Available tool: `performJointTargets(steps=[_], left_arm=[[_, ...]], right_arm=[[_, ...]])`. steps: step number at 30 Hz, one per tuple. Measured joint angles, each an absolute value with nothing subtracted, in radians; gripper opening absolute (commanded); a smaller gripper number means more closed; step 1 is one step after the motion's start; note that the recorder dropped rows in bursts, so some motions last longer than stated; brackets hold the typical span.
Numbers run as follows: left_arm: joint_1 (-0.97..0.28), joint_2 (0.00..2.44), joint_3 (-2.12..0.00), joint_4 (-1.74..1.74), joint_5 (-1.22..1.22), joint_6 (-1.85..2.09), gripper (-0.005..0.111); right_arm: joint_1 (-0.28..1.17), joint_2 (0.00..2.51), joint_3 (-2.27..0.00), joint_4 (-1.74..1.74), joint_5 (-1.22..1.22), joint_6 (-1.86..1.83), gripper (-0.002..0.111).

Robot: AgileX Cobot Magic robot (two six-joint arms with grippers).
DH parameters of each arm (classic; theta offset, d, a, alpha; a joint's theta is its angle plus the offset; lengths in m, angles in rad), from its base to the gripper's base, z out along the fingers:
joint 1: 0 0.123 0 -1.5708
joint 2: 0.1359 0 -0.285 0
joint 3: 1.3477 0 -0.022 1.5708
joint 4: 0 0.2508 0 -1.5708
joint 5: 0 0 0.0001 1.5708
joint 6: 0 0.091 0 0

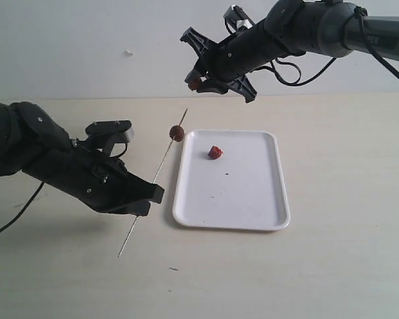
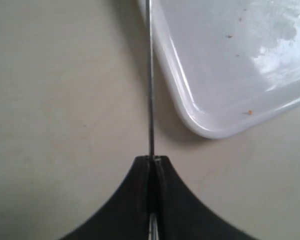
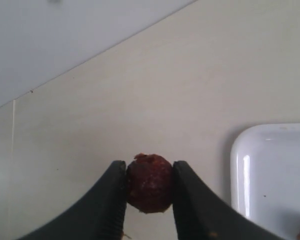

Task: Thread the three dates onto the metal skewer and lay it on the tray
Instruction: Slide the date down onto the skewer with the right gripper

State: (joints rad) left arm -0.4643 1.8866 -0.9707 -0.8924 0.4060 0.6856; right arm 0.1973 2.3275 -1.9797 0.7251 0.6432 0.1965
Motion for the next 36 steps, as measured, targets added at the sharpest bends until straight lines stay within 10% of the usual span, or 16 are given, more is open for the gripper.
performJointTargets(steps=[36], left_arm=[[-0.471, 1.865, -0.986, -1.000, 0.398, 0.782, 0.000]], right_arm=[[0.196, 2.328, -1.980, 0.705, 0.614, 0.143, 0.031]])
